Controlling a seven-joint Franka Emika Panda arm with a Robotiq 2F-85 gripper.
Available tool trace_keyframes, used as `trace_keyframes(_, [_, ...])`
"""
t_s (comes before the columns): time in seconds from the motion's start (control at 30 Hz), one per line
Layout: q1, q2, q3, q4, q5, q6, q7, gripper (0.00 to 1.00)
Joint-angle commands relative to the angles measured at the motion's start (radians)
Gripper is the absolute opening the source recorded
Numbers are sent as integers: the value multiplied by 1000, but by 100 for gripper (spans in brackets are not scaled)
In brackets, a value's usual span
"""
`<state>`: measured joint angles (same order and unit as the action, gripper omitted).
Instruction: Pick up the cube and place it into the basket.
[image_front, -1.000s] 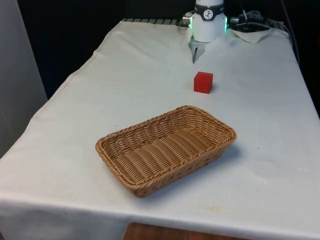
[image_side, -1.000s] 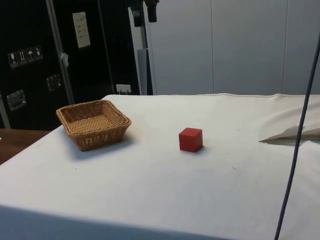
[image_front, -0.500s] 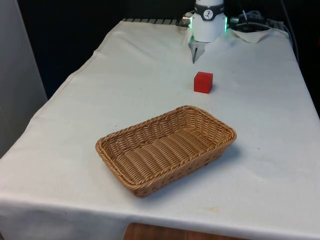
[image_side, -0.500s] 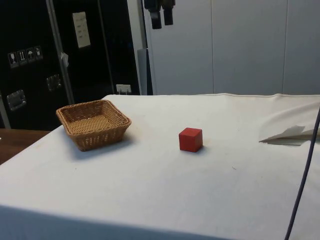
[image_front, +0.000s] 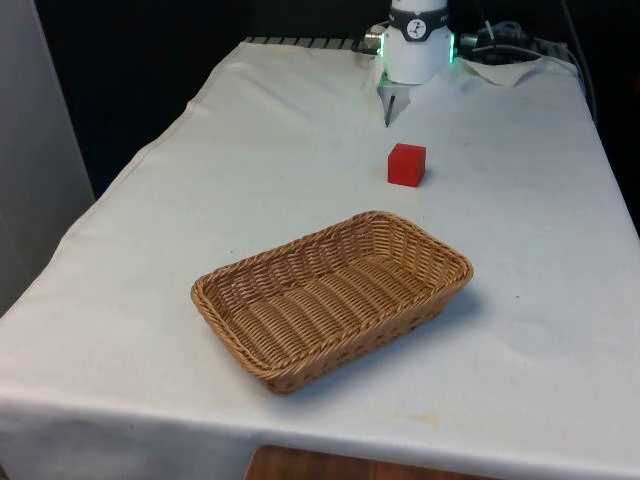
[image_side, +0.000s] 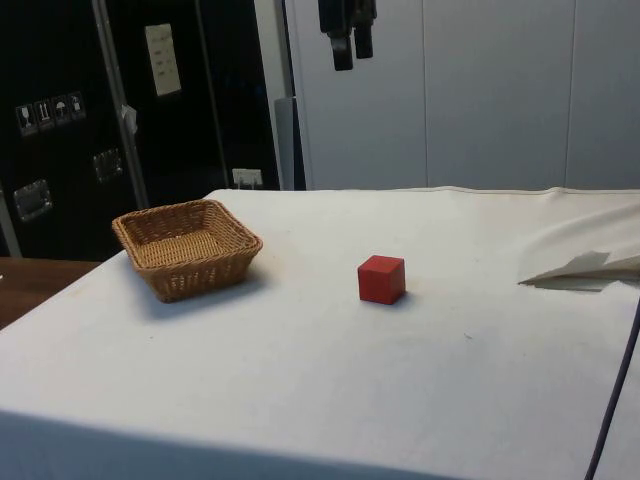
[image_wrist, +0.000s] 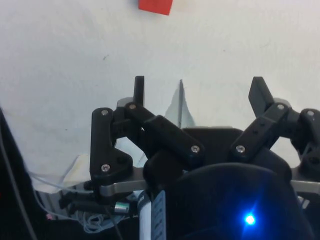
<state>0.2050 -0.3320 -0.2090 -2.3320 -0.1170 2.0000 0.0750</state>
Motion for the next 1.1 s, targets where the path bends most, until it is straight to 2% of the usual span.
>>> trace_keyframes(0.0, [-1,-4,0,-7,-6,5,4,100])
trace_keyframes(0.03, [-7,-18,4,-27,-26,25,19,100])
trace_keyframes(0.27, [-13,-51,2,-96,-60,78,47,100])
trace_keyframes(0.3, [-8,-41,0,-82,-50,60,39,100])
trace_keyframes(0.33, [-14,-54,1,-105,-60,86,48,100])
trace_keyframes(0.47, [-18,-64,-6,-149,-52,127,48,100])
trace_keyframes(0.57, [-18,-67,-14,-173,-45,151,46,100])
trace_keyframes(0.6, [-17,-61,-12,-165,-47,139,44,100])
trace_keyframes(0.67, [-17,-67,-18,-188,-38,167,45,100])
trace_keyframes(0.83, [-15,-54,-29,-221,-15,213,42,100])
trace_keyframes(0.87, [-18,-57,-25,-220,-23,203,44,100])
trace_keyframes(0.9, [-14,-51,-30,-225,-11,219,41,100])
trace_keyframes(1.07, [-14,-22,-33,-246,19,259,40,100])
